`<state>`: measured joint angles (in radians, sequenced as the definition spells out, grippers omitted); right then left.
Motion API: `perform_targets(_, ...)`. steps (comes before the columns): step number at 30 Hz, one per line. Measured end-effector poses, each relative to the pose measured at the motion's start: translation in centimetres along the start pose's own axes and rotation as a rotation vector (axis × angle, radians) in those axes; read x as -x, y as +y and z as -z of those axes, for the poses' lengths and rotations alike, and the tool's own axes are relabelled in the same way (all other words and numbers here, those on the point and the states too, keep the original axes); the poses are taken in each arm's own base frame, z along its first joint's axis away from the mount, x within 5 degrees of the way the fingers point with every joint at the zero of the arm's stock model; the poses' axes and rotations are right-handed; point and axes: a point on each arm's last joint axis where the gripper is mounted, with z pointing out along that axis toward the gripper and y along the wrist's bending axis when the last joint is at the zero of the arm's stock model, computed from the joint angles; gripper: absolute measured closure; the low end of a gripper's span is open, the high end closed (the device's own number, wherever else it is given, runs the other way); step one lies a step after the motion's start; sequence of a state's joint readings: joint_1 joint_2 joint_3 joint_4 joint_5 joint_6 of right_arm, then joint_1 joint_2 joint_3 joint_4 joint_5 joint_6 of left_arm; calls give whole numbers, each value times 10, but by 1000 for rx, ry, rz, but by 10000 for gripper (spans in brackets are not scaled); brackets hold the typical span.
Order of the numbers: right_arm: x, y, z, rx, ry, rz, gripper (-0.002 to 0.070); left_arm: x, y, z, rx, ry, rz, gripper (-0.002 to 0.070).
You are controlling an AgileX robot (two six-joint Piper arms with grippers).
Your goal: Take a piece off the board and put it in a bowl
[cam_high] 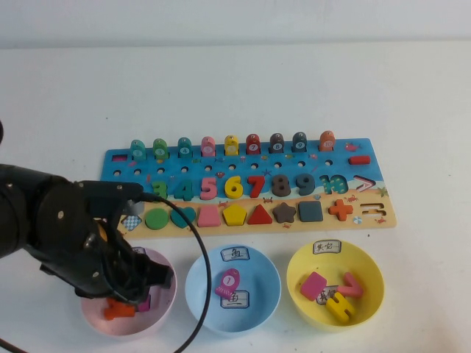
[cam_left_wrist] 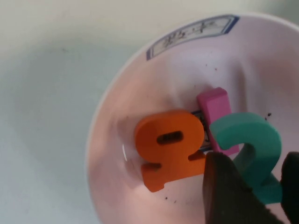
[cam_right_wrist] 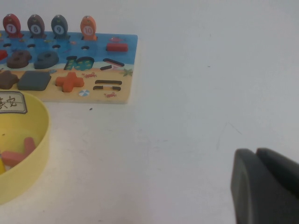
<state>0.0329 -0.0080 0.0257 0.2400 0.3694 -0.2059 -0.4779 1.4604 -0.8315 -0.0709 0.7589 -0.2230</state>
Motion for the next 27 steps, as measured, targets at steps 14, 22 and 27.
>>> perform_targets(14, 0, 0, 0, 0, 0, 0, 694, 2, -2, -11, -22, 25, -75, 464)
perform_targets(22, 0, 0, 0, 0, 0, 0, 694, 2, -3, -11, -24, 23, -87, 375)
perform_targets(27, 0, 0, 0, 0, 0, 0, 694, 8, -5, -7, -29, 4, -90, 293)
